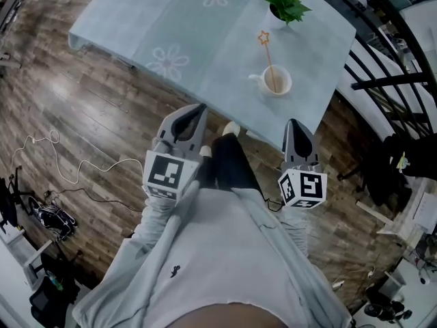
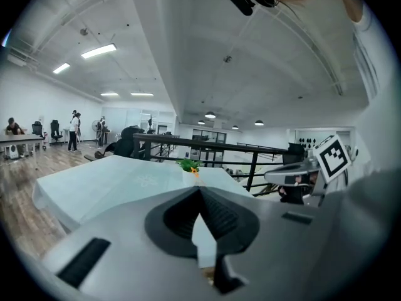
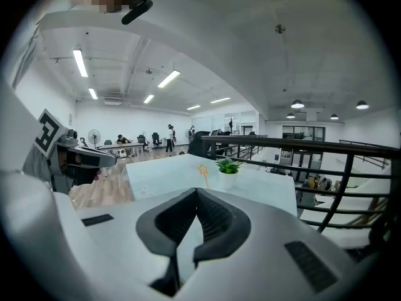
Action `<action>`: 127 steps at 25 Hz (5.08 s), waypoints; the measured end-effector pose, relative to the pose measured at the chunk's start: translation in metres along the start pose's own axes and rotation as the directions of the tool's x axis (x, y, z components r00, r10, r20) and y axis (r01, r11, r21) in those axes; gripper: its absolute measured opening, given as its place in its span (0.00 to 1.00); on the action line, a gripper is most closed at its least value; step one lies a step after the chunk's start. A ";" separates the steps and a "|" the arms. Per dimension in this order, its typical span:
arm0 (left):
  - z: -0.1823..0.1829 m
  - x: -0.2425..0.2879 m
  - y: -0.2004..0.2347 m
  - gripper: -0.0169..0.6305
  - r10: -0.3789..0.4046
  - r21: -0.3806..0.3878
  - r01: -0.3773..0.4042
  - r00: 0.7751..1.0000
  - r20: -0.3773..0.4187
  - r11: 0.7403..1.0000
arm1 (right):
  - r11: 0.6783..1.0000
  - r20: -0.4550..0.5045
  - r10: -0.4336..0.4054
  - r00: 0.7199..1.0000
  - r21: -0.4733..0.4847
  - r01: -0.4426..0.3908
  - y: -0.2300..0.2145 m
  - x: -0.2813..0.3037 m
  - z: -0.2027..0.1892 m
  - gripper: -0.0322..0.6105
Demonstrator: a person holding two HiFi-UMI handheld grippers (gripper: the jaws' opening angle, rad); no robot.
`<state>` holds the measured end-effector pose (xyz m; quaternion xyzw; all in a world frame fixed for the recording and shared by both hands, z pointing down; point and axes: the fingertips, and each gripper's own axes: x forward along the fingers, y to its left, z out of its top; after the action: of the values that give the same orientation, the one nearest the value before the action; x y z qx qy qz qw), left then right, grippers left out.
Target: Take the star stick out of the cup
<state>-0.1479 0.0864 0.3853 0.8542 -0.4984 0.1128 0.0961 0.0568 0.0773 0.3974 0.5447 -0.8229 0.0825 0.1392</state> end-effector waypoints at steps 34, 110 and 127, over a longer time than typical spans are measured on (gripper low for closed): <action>0.106 0.225 0.004 0.06 -0.147 0.106 0.143 0.989 0.029 0.984 | 0.991 0.061 -0.098 0.993 0.099 0.092 -0.157 0.112 0.053 0.07; 0.047 0.238 0.064 0.06 -0.136 -0.027 0.134 0.988 -0.071 0.991 | 0.910 -0.395 0.383 0.835 0.007 -0.414 -0.017 0.236 -0.052 0.29; 0.047 0.239 0.061 0.06 -0.149 -0.024 0.147 0.987 -0.068 0.989 | 0.912 -0.423 0.367 0.829 -0.014 -0.411 -0.020 0.235 -0.055 0.23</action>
<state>-0.0827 -0.1542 0.4127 0.8835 -0.4310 0.1304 0.1294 -0.0039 -0.1196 0.5241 0.3278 -0.8716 0.1787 0.3177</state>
